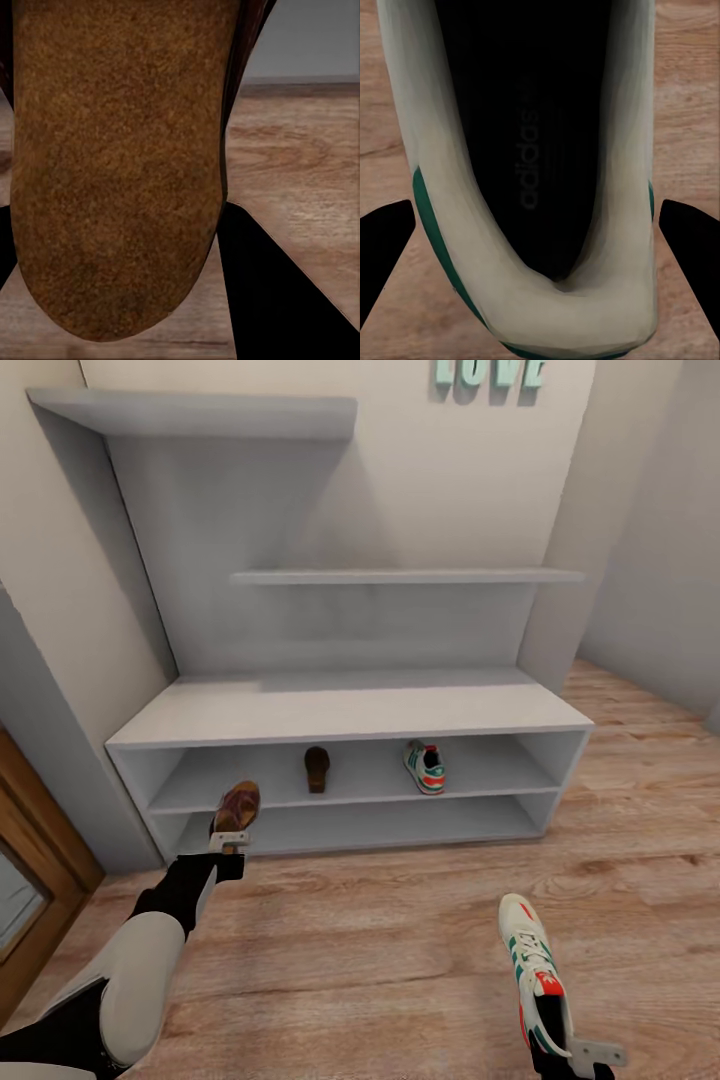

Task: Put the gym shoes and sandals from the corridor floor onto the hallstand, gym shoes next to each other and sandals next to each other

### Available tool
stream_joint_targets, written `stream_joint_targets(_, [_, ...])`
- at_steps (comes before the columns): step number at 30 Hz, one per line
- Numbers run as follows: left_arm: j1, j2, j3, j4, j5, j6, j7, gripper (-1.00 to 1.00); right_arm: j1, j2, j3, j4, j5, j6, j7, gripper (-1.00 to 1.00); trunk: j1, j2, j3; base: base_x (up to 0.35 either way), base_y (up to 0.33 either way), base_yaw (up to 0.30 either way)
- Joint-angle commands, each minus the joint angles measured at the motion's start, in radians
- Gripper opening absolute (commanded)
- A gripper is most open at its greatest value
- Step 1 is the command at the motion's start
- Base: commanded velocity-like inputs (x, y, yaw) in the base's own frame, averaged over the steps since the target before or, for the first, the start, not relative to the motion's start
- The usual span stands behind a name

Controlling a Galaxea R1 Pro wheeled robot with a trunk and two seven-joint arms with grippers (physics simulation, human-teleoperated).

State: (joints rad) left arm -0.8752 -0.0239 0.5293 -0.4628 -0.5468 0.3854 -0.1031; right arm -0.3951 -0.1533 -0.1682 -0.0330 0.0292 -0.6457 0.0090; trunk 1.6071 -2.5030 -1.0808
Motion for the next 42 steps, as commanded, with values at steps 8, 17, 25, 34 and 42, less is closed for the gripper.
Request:
stream_joint_targets(8, [-0.001, 0.001, 0.010, 0.001, -0.012, 0.004, -0.013, -1.00, -0.001, 0.000, -0.005, 0.001, 0.003, -0.004, 0.001, -1.00, 0.003, -0.002, -0.042, 0.000, 0.000, 0.000])
stream_joint_targets(17, [0.001, 0.003, 0.006, 0.003, -0.019, 0.004, -0.016, -1.00, -0.001, 0.000, -0.002, 0.001, 0.004, -0.006, 0.001, -1.00, 0.004, -0.003, -0.047, 0.000, 0.000, 0.000])
stream_joint_targets(25, [0.002, 0.004, 0.005, -0.001, -0.016, 0.003, -0.016, -1.00, -0.001, 0.000, -0.002, 0.001, 0.005, -0.006, 0.002, -1.00, 0.004, -0.003, -0.047, 0.033, 0.000, 0.000])
stream_joint_targets(34, [0.002, 0.004, 0.005, -0.006, -0.014, 0.003, -0.017, -1.00, -0.001, 0.000, -0.002, 0.001, 0.005, -0.005, 0.002, -1.00, 0.004, -0.003, -0.047, 0.287, -0.040, 0.000])
stream_joint_targets(42, [0.002, 0.003, 0.009, -0.009, -0.014, 0.000, -0.017, -1.00, -0.001, 0.000, -0.002, 0.001, 0.005, -0.006, 0.001, -1.00, 0.004, -0.003, -0.047, 0.302, -0.153, 0.000])
